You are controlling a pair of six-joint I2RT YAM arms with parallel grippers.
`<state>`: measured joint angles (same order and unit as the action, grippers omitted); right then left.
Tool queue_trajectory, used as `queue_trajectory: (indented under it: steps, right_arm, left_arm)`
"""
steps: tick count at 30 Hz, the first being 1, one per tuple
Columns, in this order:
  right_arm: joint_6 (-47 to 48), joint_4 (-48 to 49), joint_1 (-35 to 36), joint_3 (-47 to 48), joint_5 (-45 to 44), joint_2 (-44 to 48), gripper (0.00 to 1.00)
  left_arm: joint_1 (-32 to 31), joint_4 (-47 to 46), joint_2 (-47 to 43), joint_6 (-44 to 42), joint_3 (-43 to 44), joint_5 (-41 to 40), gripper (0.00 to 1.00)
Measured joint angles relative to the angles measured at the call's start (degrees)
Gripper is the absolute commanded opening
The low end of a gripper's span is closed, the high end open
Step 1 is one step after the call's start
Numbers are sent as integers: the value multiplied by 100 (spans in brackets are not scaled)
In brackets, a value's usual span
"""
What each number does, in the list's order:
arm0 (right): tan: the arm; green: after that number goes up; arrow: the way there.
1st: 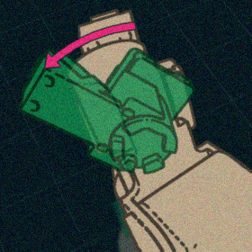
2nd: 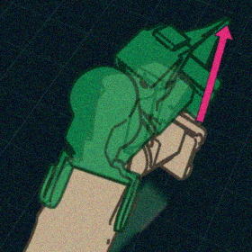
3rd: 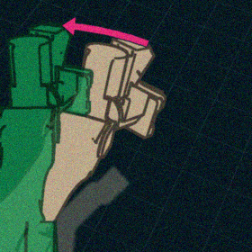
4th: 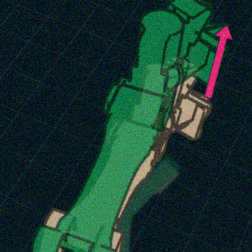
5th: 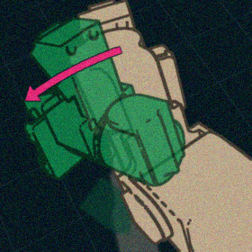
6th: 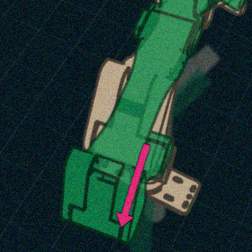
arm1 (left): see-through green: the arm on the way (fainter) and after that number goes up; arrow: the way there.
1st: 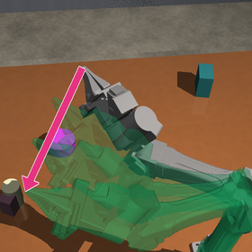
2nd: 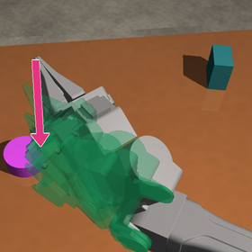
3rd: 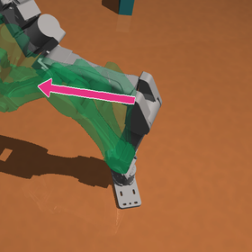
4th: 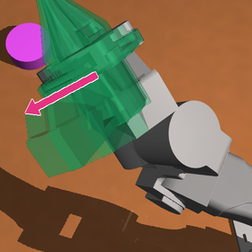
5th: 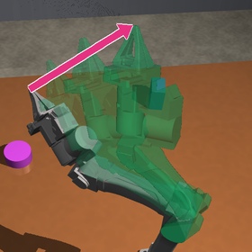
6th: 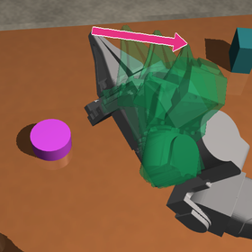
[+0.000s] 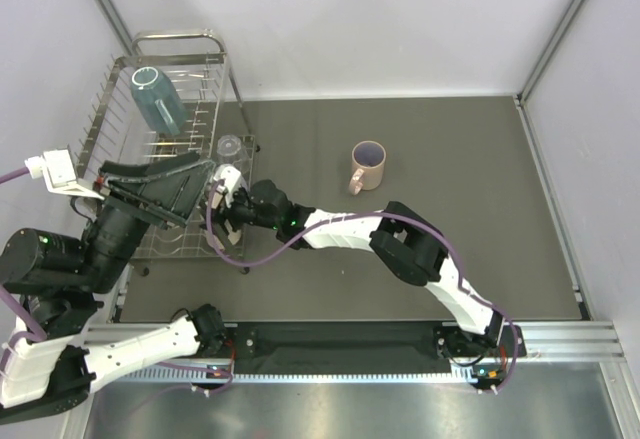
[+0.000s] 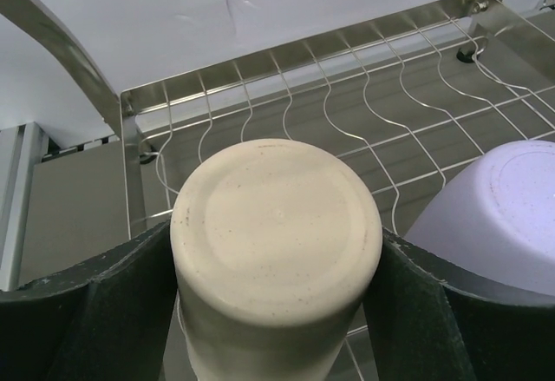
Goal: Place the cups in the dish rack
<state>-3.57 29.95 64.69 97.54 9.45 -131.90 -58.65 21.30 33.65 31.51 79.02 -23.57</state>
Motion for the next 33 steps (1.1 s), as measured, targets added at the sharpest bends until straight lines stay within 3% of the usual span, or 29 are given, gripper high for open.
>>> queue_trajectory:
  steps: [7,8,18,29,33]
  right_arm:
    - [-9,-2,57,0,-87,0,92]
    - [-4,-2,57,0,-92,0,99]
    - [-55,-15,61,-433,-293,297,100]
    - [-498,-118,4,-1545,-531,1626,100]
    - [-750,-114,-50,-1727,-404,1729,100]
  left_arm:
    - [0,28,0,79,9,-20,99]
    - [0,28,0,98,13,-28,99]
    - [0,160,125,262,280,-92,99]
    - [0,243,540,546,476,-356,99]
    - [0,234,654,636,476,-450,99]
